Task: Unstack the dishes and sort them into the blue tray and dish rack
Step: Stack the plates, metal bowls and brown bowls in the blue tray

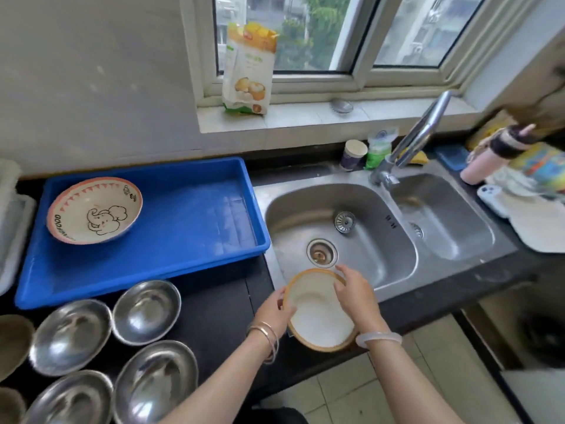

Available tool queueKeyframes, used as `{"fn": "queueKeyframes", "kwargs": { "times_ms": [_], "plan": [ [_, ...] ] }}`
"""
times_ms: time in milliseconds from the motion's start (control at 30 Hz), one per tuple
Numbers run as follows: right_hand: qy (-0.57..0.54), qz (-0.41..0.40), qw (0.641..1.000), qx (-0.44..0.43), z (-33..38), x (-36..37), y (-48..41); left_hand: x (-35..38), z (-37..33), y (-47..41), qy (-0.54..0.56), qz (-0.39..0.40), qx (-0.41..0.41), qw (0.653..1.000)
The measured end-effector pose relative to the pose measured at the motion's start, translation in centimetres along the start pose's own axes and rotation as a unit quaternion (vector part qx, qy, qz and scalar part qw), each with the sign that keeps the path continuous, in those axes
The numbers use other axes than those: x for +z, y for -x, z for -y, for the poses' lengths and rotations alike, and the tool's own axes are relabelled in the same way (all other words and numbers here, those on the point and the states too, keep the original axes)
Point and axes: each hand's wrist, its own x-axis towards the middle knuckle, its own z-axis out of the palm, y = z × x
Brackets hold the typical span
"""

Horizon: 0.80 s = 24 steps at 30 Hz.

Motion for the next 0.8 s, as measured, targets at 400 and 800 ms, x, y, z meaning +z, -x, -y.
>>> {"fn": "queueKeyframes", "kwargs": {
  "times_ms": [400, 800],
  "plan": [
    [-0.089, -0.048, 0.995, -0.004, -2.2, -0.4, 1.3, 0.4, 0.4, 0.2, 0.068, -0.053, -0.048, 0.995],
    [-0.220, -0.038, 0.971, -0.088, 10.8, -1.7, -1.3, -12.5, -4.5, 1.0, 0.206, -0.177, 0.040, 0.962]
  ]
}}
